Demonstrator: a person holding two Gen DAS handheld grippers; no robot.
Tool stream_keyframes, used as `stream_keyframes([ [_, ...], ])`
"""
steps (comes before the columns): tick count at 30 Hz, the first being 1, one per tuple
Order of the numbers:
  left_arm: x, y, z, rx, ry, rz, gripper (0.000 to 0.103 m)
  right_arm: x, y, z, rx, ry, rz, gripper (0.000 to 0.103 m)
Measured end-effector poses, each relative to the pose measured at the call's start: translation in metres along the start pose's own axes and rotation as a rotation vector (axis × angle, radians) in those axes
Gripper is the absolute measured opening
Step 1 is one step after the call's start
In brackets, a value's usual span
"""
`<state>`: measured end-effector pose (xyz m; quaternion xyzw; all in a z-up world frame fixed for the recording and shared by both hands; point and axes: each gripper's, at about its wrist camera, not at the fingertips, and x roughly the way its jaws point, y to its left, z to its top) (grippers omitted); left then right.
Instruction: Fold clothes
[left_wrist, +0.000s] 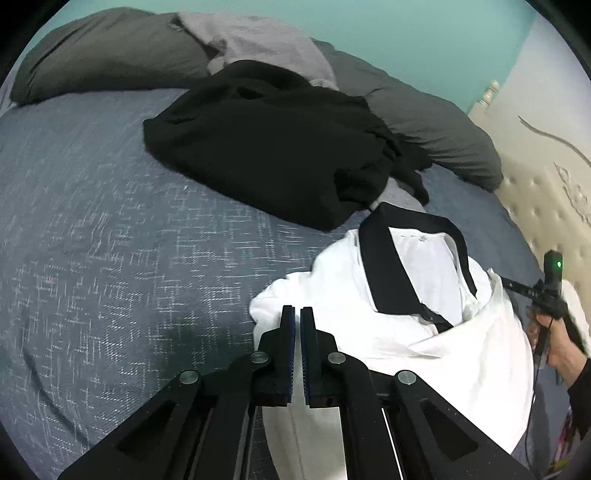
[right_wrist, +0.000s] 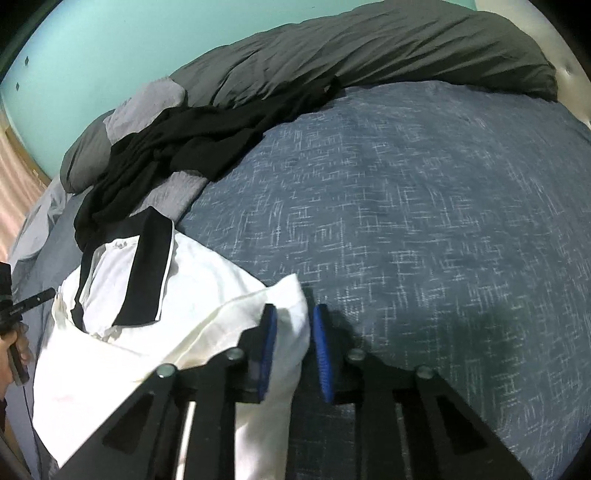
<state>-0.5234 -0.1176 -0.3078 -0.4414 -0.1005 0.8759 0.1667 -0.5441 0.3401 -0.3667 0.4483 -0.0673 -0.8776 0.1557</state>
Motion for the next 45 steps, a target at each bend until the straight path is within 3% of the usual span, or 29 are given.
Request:
stream_keyframes([
  [3, 0.002, -0.003, -0.003, 0.022, 0.014, 0.002, 0.003, 0.000, 0.001, -0.003, -0.010, -0.009, -0.013, 0.004],
  [10, -0.008, -0.007, -0.005, 0.052, -0.016, -0.006, 0.000, -0.011, -0.002, -0.003, -0.014, -0.060, -0.039, 0.002],
  [18, -0.031, 0.008, -0.001, 0.009, -0.078, 0.009, 0.000, -0.026, -0.004, -0.003, -0.012, -0.110, -0.043, 0.001],
  [24, -0.025, 0.007, -0.003, 0.010, -0.026, 0.016, 0.000, -0.028, -0.003, -0.001, -0.013, -0.114, -0.039, 0.001],
  [30, -0.010, 0.002, -0.009, 0.031, 0.016, 0.044, 0.018, -0.024, -0.002, -0.005, -0.006, -0.105, -0.037, 0.001],
  [35, 0.000, -0.004, -0.008, 0.042, 0.033, 0.031, 0.017, -0.023, -0.004, -0.007, -0.005, -0.098, -0.045, 0.001],
  [37, 0.001, -0.006, -0.008, 0.048, 0.036, 0.030, 0.011, -0.023, -0.005, -0.008, -0.004, -0.096, -0.047, 0.001],
  [38, 0.000, -0.006, -0.008, 0.053, 0.029, 0.029, 0.005, -0.023, -0.006, -0.008, -0.003, -0.098, -0.047, 0.001],
  [45, -0.025, -0.003, -0.006, 0.044, -0.049, 0.025, 0.004, -0.026, -0.007, -0.011, 0.001, -0.104, -0.038, 0.001],
])
